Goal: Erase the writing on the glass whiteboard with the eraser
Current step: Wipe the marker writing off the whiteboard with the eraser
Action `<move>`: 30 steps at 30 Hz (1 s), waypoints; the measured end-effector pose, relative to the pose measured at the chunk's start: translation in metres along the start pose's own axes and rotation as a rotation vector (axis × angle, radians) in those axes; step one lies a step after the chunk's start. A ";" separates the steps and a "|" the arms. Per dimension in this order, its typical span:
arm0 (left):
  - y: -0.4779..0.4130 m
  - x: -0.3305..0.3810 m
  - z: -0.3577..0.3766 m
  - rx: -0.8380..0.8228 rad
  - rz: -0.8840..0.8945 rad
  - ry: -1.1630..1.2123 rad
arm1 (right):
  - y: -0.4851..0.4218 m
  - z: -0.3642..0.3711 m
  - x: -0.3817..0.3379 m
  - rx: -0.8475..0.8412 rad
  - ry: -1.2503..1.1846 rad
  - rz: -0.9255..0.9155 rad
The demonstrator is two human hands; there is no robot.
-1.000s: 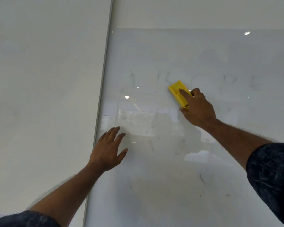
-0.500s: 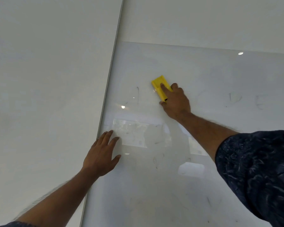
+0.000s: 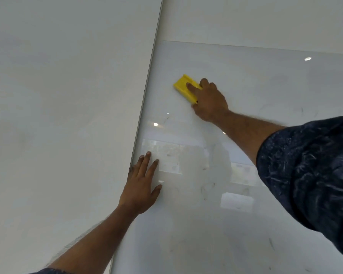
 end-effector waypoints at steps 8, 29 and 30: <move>0.004 -0.007 0.003 0.046 0.045 0.030 | 0.060 0.036 -0.045 -0.058 0.065 -0.359; 0.012 -0.005 0.008 0.020 -0.002 0.082 | 0.086 0.037 -0.034 -0.109 0.124 -0.355; 0.013 -0.006 0.008 0.015 -0.003 0.082 | 0.075 0.029 -0.024 -0.083 0.102 -0.263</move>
Point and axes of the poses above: each hand's wrist, its own y-axis away from the middle knuckle, its own z-axis out of the palm, x = y × z, the point moved 7 cm from there along -y, towards the middle knuckle, and after that the axes turned 1 degree about z, right-handed, at the moved point
